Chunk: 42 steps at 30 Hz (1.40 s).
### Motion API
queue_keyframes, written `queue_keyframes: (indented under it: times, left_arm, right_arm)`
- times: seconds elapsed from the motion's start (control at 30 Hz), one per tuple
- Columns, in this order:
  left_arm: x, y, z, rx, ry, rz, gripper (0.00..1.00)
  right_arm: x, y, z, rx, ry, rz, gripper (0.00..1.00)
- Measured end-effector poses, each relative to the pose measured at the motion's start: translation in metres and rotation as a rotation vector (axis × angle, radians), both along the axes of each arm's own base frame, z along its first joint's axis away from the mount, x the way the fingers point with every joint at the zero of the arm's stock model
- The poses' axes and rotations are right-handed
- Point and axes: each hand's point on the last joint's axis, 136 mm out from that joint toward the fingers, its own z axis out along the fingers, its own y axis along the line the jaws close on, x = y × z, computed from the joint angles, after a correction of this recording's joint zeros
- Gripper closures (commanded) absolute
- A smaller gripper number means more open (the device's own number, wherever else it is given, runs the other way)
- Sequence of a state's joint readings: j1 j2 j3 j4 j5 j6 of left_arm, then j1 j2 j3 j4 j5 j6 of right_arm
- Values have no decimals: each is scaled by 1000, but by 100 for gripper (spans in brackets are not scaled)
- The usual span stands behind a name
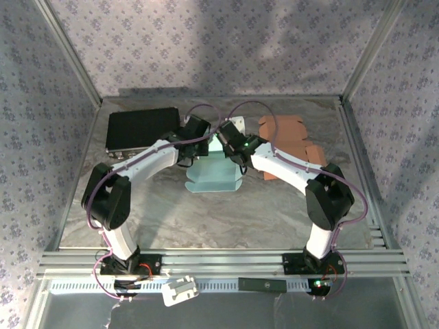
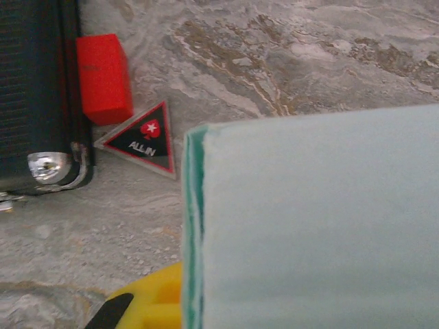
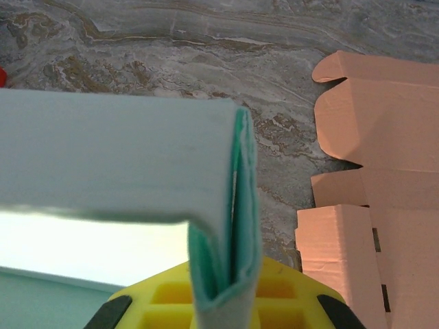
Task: Fold the paper box
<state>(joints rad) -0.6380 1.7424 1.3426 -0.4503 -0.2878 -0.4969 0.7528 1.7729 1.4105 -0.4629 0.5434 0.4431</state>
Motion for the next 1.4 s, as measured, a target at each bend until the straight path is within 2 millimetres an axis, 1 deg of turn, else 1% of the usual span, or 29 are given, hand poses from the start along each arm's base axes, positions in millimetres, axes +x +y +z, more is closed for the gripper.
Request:
queue_keyframes:
  times: [0.03, 0.13, 0.2, 0.27, 0.33, 0.37, 0.43, 0.57, 0.67, 0.83, 0.97, 1.03, 1.2, 1.3, 1.4]
  left_arm:
    - [0, 1, 1, 9, -8, 12, 96]
    - [-2, 3, 1, 23, -11, 31, 70]
    - [-2, 5, 0, 33, -11, 42, 59]
    - [-3, 8, 1, 35, -12, 43, 53]
    - [-8, 9, 8, 19, -18, 34, 49]
    - [-9, 8, 13, 8, -24, 27, 48]
    - [-13, 6, 31, -34, -47, 9, 47]
    - [-17, 2, 55, -84, -77, -14, 47]
    - [-16, 3, 60, -93, -75, -19, 48]
    - [-15, 12, 56, -70, -57, -13, 50]
    - [-14, 15, 53, -42, -58, -12, 54]
    - [-11, 15, 47, -21, -52, -16, 55]
    - [-5, 15, 26, 30, -19, -27, 60]
    - [-1, 16, 20, 55, -17, -25, 67]
    - [3, 17, 20, 70, -32, -20, 81]
  right_arm:
    - [0, 0, 0, 4, 1, -5, 100]
    - [0, 0, -1, 9, 3, -7, 100]
    - [-2, 0, -2, 3, 9, -7, 100]
    - [-3, -1, -3, -1, 16, -5, 100]
    - [-4, 0, -4, -2, 23, -1, 100]
    - [-4, 0, -5, -2, 24, -1, 100]
    - [-5, 0, -5, -1, 28, -1, 100]
    - [-6, 0, -6, 9, 33, -2, 100]
    - [-7, 1, -7, 20, 42, -5, 100]
    - [-7, 2, -9, 37, 54, -7, 100]
    - [-7, 2, -10, 55, 64, -8, 100]
    - [-7, 3, -11, 64, 68, -8, 100]
    - [-8, 5, -12, 80, 80, -2, 100]
    - [-9, 6, -12, 86, 85, 1, 100]
    - [-9, 8, -13, 96, 90, 3, 100]
